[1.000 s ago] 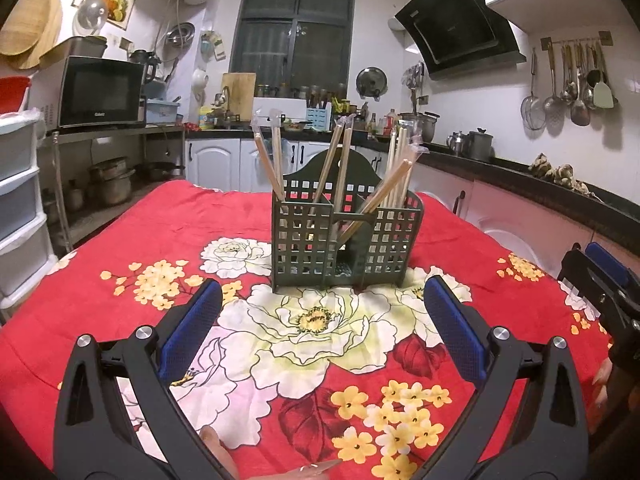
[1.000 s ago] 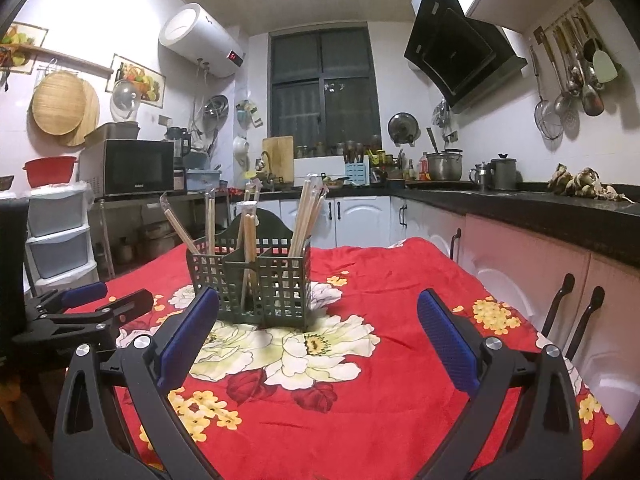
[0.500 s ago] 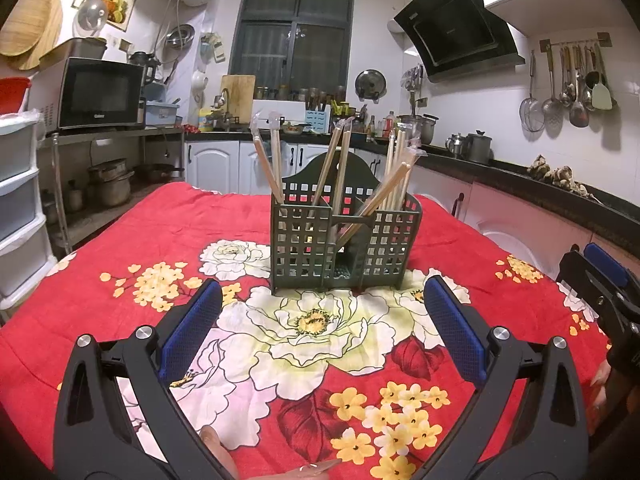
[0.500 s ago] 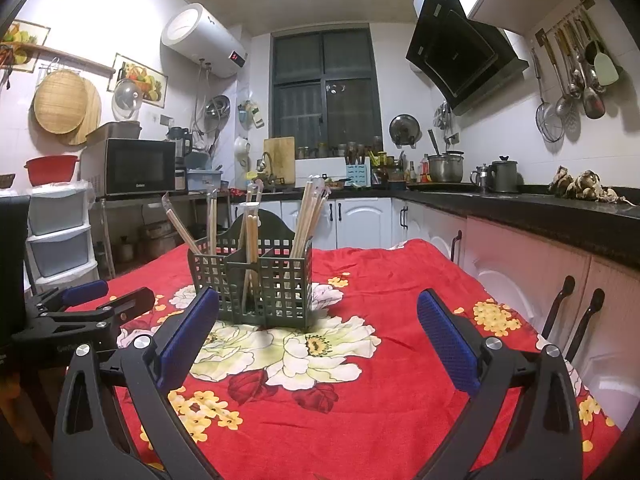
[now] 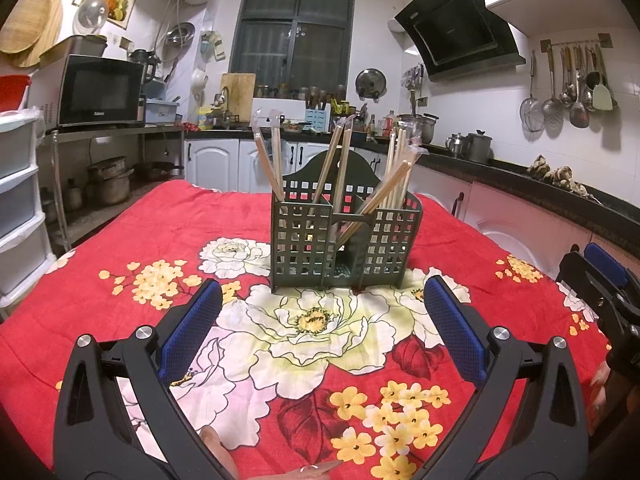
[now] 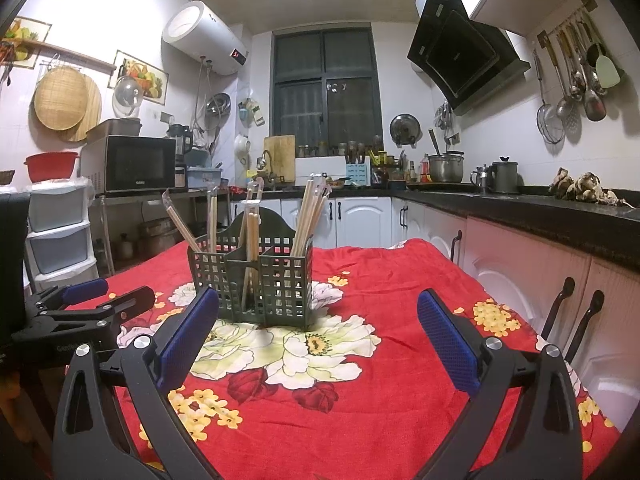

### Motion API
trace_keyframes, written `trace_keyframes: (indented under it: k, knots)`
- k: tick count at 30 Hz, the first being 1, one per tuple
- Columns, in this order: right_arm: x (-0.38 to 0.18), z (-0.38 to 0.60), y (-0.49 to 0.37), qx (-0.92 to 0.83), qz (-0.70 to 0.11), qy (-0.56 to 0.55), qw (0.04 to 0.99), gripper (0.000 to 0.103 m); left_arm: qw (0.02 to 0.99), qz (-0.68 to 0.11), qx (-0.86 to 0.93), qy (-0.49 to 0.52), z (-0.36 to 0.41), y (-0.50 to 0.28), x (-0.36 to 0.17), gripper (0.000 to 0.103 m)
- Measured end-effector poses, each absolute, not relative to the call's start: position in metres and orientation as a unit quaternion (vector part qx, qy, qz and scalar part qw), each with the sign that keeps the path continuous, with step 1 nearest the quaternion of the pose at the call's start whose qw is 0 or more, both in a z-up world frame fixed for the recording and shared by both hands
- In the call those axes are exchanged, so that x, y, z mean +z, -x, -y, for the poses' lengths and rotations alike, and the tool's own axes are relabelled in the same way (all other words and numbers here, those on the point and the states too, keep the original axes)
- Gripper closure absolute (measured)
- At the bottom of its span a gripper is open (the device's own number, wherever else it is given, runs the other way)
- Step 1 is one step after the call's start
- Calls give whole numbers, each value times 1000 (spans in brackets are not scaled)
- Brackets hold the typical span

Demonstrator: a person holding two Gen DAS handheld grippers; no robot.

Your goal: Organize utensils

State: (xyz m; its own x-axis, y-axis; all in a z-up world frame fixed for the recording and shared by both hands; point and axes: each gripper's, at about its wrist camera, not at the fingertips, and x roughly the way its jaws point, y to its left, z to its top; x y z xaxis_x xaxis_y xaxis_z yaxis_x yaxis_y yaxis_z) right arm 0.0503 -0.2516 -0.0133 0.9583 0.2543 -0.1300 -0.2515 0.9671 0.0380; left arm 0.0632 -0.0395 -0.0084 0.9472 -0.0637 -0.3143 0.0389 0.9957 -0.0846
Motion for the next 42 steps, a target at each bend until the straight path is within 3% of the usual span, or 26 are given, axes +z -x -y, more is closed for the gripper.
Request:
trace_keyframes:
  k: [35, 42]
  knots:
    - [-12, 253, -52, 114, -85, -14, 990, 6, 981, -186, -28, 54, 35, -72, -16, 10]
    - [6, 280, -93, 74, -179, -44, 980, 6, 958, -277, -15, 67, -6, -104, -6, 10]
